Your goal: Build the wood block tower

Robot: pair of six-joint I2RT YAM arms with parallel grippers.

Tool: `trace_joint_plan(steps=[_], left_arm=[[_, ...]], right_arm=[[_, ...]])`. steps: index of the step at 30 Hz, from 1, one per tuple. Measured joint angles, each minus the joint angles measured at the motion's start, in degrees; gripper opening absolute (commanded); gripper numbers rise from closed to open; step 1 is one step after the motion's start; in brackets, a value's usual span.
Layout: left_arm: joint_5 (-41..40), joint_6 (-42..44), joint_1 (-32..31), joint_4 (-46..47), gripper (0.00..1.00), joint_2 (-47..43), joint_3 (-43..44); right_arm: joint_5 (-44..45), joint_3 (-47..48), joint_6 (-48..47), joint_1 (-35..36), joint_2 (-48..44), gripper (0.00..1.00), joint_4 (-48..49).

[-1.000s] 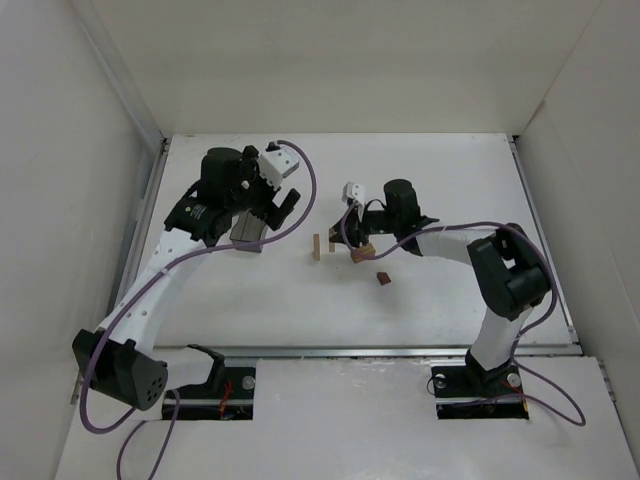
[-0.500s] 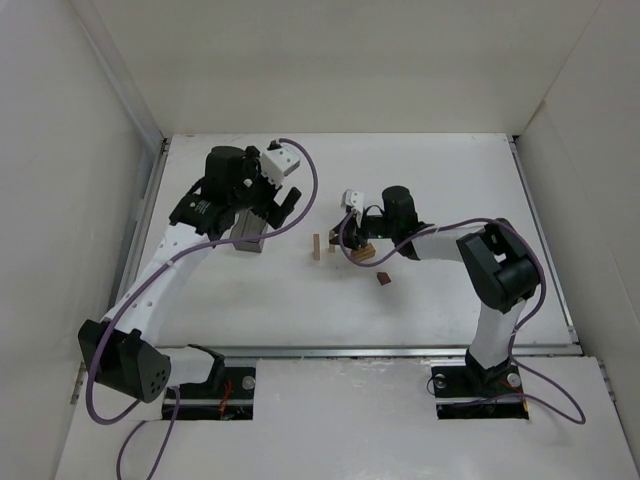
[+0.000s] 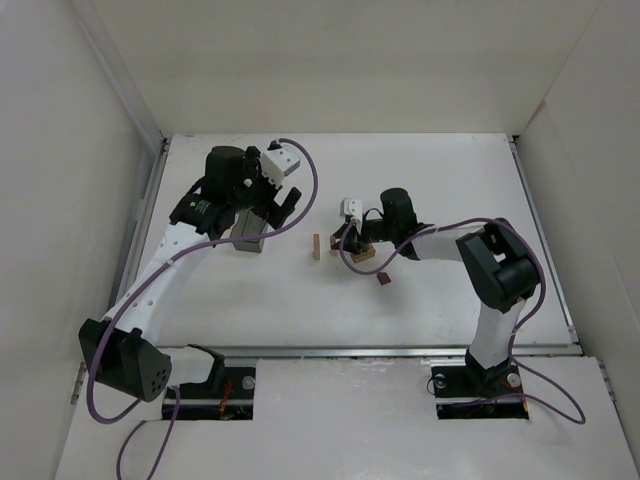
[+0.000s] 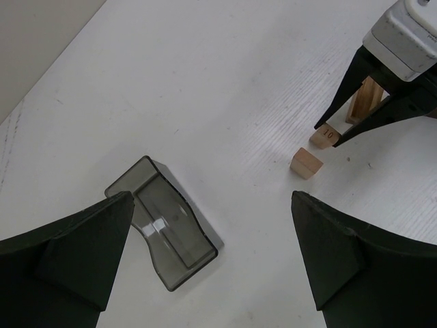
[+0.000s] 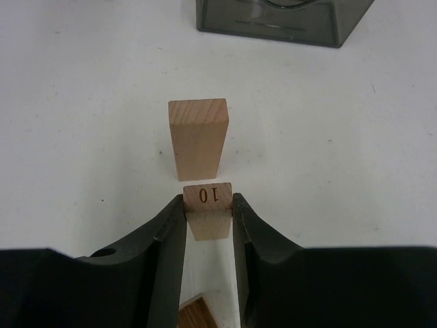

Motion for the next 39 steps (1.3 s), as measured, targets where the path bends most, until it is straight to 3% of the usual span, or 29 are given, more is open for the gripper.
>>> trace_joint_plan(steps=[17,29,39], left_arm=[[0.26,-0.02,0.0,0.02,1.0,0.55,0.02],[0.85,-0.07,0.0,0.04,1.0,0.55,0.02],[1.22,-0.11,0.0,0.07,1.0,0.55,0.02]], right_arm=[[-2.47,0.22,-3.52,0.0,0.31,0.0,-0.79],[-4.85,0.26,5.05,0.74,2.84,0.0,5.18],[-4.17,-0.11,6.97,0.74,2.97,0.0,8.07]])
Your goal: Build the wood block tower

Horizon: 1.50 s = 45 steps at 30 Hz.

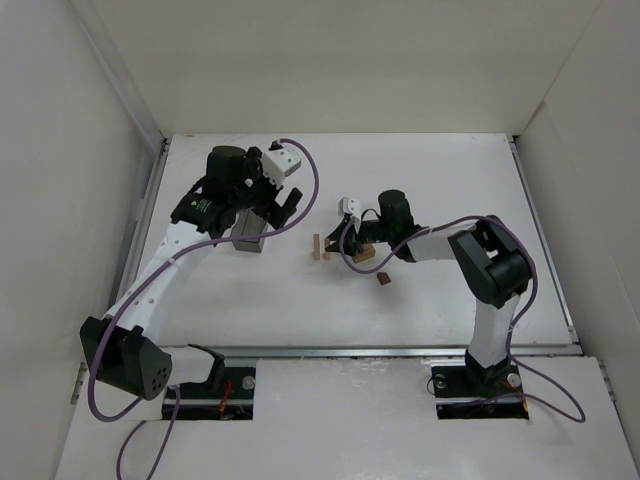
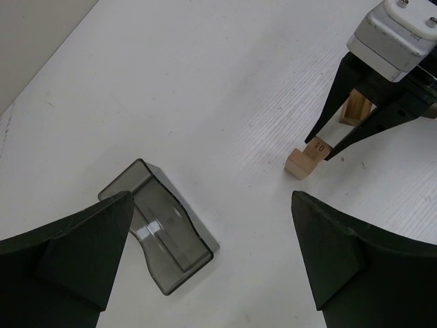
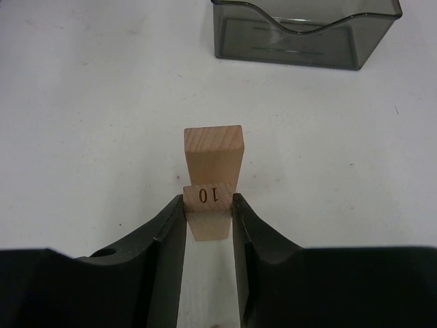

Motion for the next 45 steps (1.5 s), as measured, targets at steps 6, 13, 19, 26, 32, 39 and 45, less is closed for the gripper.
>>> trace_joint_plan(steps=[6,13,19,26,32,39,45], left_arm=[[0.2,0.0,0.0,0.0,1.0,0.0,0.0],[0.24,-0.02,0.0,0.0,1.0,0.0,0.0],[0.24,-0.02,0.0,0.0,1.0,0.0,0.0],[0.26,-0.02,0.0,0.0,1.0,0.0,0.0],[0.26,-0.02,0.0,0.0,1.0,0.0,0.0],[0.31,-0.02,0.0,0.0,1.0,0.0,0.0],[0.5,-0.02,0.0,0.0,1.0,0.0,0.0]], right_arm=[[0.28,-0.02,0.04,0.0,0.0,0.11,0.2],[1.38,-0.04,0.02,0.0,0.0,0.18,-0.09],[1.6,-0.02,-0.13,0.0,0.0,0.43,-0.94],[2.01,0.15,-0.55,0.0,0.02,0.47,-3.61],[2.19,0.42,-0.94,0.0,0.02,0.3,-4.17],[2.21,0.5,-0.94,0.0,0.02,0.27,-4.37],[2.36,0.5,-1.84,-0.13,-0.02,0.27,-4.63]])
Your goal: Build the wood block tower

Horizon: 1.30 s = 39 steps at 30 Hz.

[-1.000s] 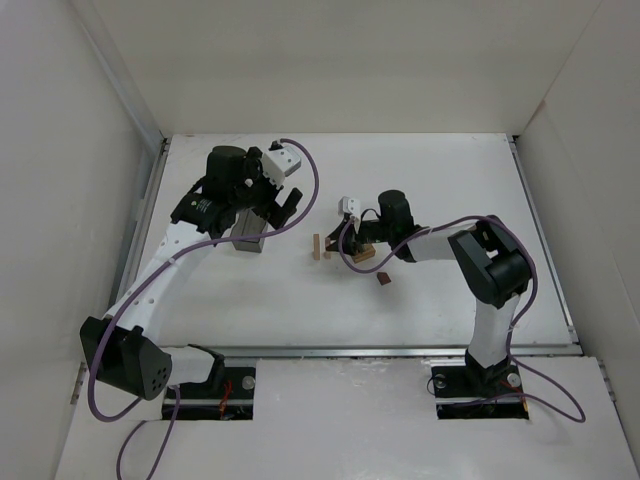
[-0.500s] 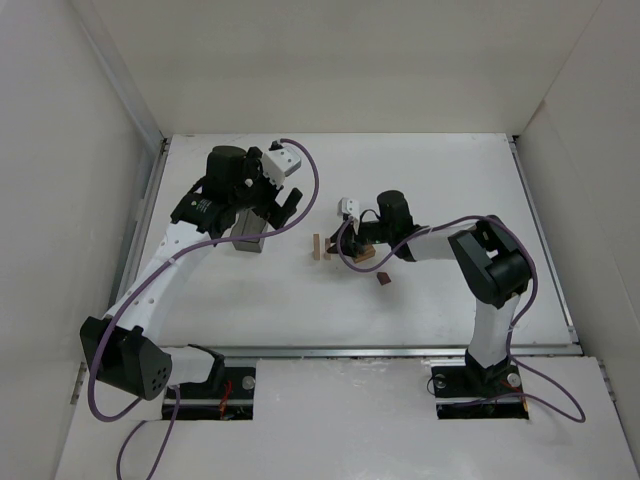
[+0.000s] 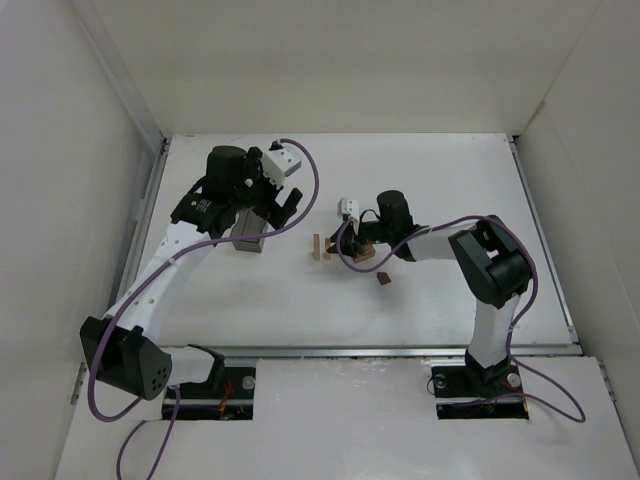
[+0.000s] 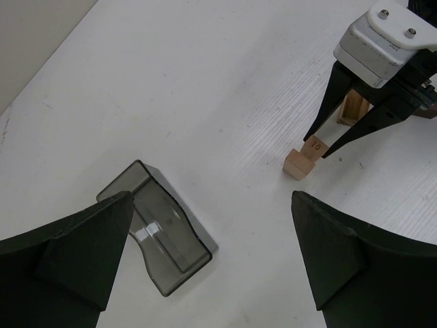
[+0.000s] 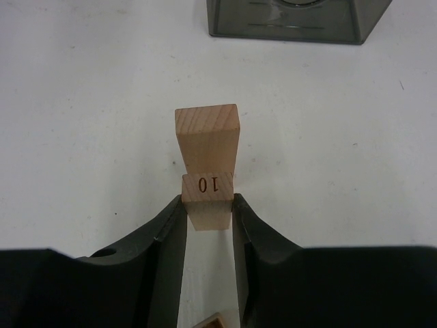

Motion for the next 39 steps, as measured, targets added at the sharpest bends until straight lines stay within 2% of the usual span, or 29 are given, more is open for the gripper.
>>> trace_joint_plan(steps=[13,15,21,32,35,39], left_arm=[[0.17,0.0,0.0,0.02,1.0,0.0,0.0],[0.33,0.0,0.0,0.02,1.0,0.0,0.0],[0.63,0.0,0.0,0.02,1.0,0.0,0.0],[0.79,0.0,0.0,0.35,1.0,-0.04,0.0],[0.76,0.22,0.0,0.35,1.0,-0.24,0.0],[4.15,2.86,0.02,-1.22,1.0,-0.42,0.31]], right_arm=[[-0.85,0.39,-4.52,-1.88,-0.9,0.24,-4.04],[-1.09,0.96,-4.85,-1.88,-0.9,0.2,-5.03],[-1.36,1.75,-5.46,-1.88,-1.11,0.2,-7.45],[-1.27,3.78,-4.87,-2.12,-9.57,0.16,-13.07],[-1.79,3.26,0.13,-2.97,-12.61,0.16,-9.11],[-3.32,-0.15,11.93,-5.99,-17.16,0.16,4.42]])
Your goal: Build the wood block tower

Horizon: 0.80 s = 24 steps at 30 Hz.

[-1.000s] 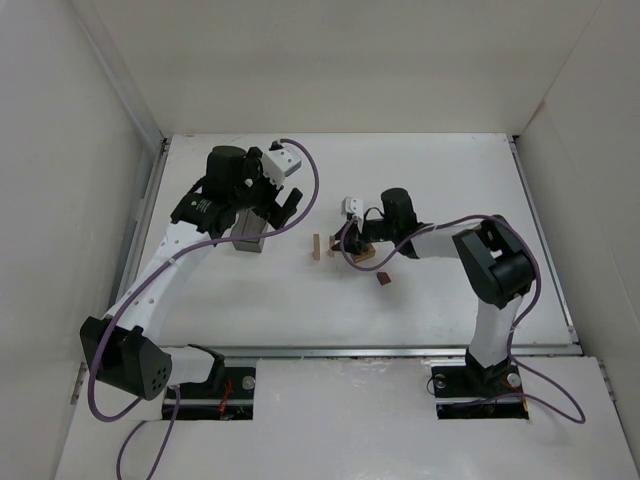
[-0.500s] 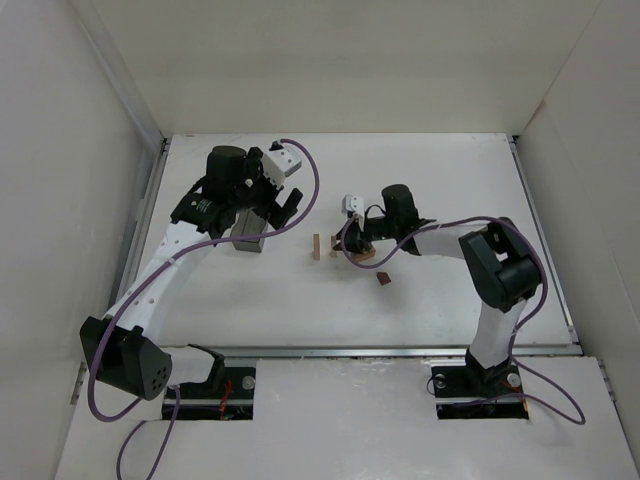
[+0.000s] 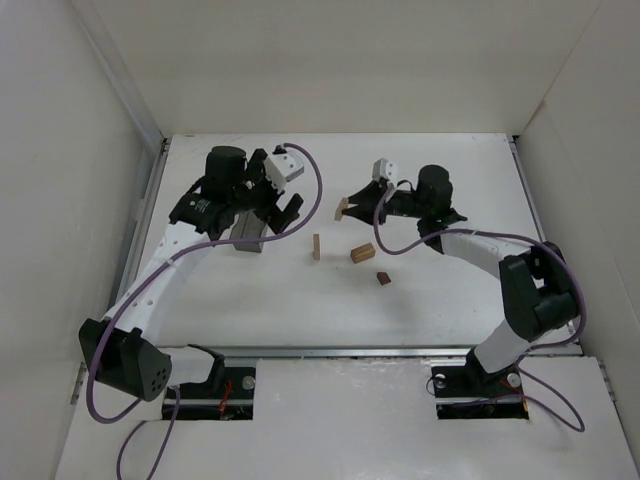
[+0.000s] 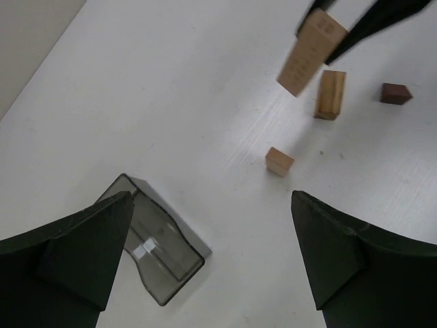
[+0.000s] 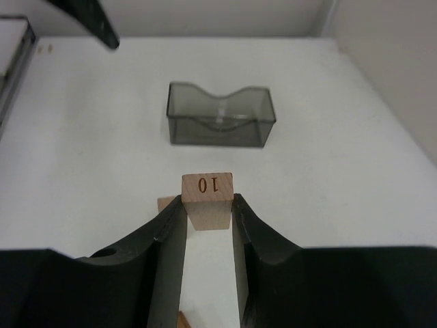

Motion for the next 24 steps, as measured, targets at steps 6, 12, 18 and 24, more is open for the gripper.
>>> trace_joint_plan(steps=[6,12,18,24], left_arm=[[11.28,5.18,-2.4,-6.05,1.0,3.89,9.33],[18.12,6.45,-4.98,-6.36,0.97,8.0,16.65],[19.89,8.87,-5.62,-7.54,0.81,9.03,17.0],[21.35,10.1,-7.96,-7.98,0.76,9.84,17.03]], right_arm=[[-3.19,-0.11,16.0,-1.03,-1.25,0.16,20.7],[-4.33,-0.09,31.82,-0.98,-0.57,0.16,36.02],[-4.42,-0.35,41.24,-0.98,0.92,0.15,38.8],[-4.39,-0.72,45.44,-0.83,0.92,0.15,39.47]])
